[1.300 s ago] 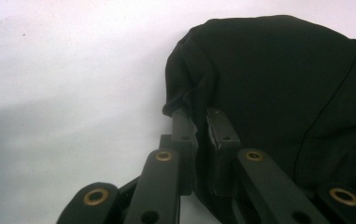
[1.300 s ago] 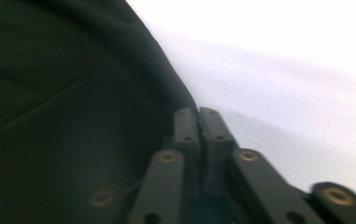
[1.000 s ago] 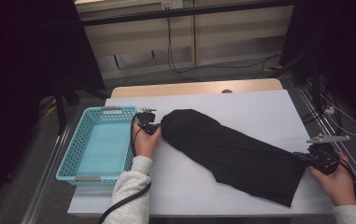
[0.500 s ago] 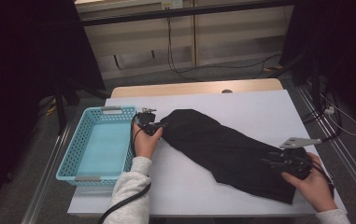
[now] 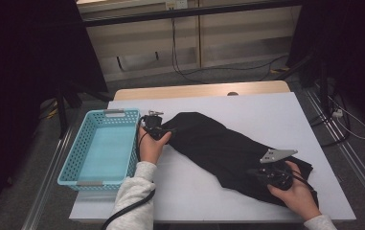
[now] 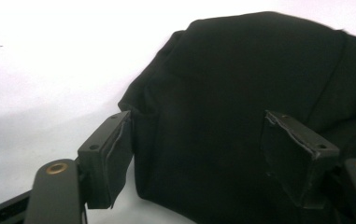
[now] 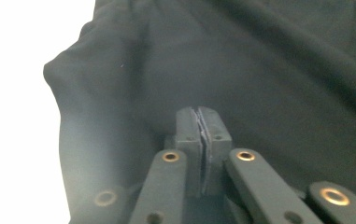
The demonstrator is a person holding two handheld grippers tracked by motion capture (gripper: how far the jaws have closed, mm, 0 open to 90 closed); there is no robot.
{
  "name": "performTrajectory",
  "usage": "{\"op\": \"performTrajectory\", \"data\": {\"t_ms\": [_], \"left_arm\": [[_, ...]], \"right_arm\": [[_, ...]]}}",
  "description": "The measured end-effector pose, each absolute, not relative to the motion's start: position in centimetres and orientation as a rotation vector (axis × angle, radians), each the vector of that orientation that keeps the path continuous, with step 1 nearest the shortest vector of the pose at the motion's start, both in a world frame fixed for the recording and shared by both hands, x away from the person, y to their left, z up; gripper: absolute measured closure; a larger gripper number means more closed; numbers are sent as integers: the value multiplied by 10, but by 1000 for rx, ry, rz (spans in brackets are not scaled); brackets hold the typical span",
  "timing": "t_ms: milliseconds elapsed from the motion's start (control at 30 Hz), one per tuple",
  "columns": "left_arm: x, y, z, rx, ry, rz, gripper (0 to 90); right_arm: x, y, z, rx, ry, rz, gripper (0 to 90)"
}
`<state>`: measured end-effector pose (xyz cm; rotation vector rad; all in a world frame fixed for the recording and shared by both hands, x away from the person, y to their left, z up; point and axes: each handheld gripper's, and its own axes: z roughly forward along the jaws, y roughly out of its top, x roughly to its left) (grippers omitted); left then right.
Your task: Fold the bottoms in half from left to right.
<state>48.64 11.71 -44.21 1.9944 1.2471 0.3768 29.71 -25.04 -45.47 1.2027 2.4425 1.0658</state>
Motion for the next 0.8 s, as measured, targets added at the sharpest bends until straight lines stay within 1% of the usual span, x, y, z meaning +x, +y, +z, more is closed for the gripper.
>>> {"op": "performTrajectory", "data": {"t_ms": [67,167,433,467,500,567,733,800], "left_arm": [[487,117,-441,1987,1242,400,241],[487,116,-442,1989,1248,393,221],[488,113,-444,1995,1246,377,217],[488,112,-444,1997,1239,378,217],[488,112,-444,1997,1239,378,217],[488,112,-443,1996,1239,378,216],[488,114,-443,1991,1244,374,212],[488,114,-443,1990,1243,371,212]], "right_arm": [[292,-252,-454,1220,2453,1065,900],[286,-256,-453,1240,2479,1071,900],[279,-258,-452,1232,2505,1074,900],[279,-256,-450,1198,2477,1051,866],[279,-256,-450,1198,2477,1051,866],[280,-251,-448,1203,2423,1102,809],[279,-231,-448,1117,2461,1107,787],[280,-219,-454,1063,2514,1082,755]]}}
